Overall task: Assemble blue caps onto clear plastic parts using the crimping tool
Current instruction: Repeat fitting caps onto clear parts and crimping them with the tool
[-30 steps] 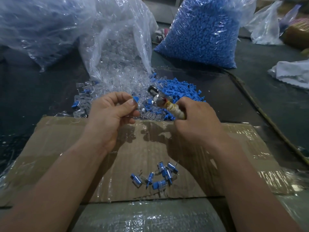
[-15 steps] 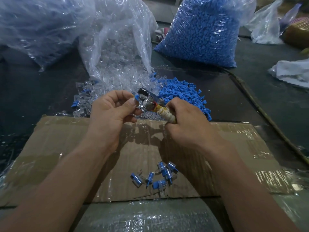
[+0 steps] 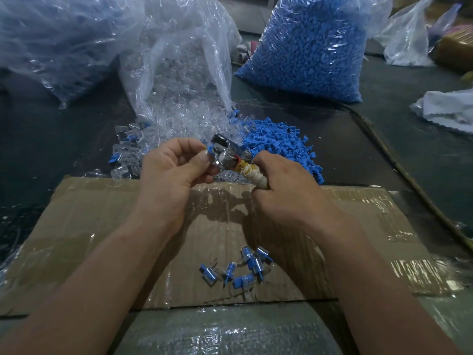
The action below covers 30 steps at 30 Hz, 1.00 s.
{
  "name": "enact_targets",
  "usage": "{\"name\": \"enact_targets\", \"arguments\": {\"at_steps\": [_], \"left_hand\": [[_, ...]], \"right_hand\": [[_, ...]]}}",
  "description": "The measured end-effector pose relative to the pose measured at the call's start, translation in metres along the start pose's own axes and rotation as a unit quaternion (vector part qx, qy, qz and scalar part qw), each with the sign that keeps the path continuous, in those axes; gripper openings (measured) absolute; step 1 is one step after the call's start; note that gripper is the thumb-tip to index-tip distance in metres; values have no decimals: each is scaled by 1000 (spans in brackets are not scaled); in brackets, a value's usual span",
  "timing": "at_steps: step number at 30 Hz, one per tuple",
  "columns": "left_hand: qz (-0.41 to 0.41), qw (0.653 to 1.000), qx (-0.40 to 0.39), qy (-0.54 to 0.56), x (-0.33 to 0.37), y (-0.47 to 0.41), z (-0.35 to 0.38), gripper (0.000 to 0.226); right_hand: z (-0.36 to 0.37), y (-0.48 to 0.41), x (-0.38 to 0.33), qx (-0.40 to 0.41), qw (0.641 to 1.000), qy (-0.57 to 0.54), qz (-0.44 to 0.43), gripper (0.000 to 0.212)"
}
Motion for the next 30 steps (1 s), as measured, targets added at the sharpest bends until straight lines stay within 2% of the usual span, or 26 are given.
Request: {"name": "enact_targets", "arguments": {"at_steps": [10, 17, 25, 30], "left_hand": [[20, 999, 18, -25, 1, 5, 1, 18], [15, 999, 24, -34, 1, 6, 1, 20], [15, 998, 31, -51, 2, 6, -1, 20], [-7, 998, 35, -44, 1, 2, -5, 16]], "right_hand": [[-3, 0, -2, 11, 999, -31, 11, 24], [-3, 0, -3, 6, 999, -45, 20, 32], [-1, 1, -1, 24, 999, -36, 21, 20], [-3, -1, 3, 31, 998, -45, 18, 21]]}}
Point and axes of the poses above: each hand's wrist, its own y-axis away from the middle knuckle, its own z-axis out of the palm, x = y × z, the point moved 9 cm from there along -y, towards the middle knuckle, and after that the axes turned 7 degrees about -z, right-handed, at the moved point
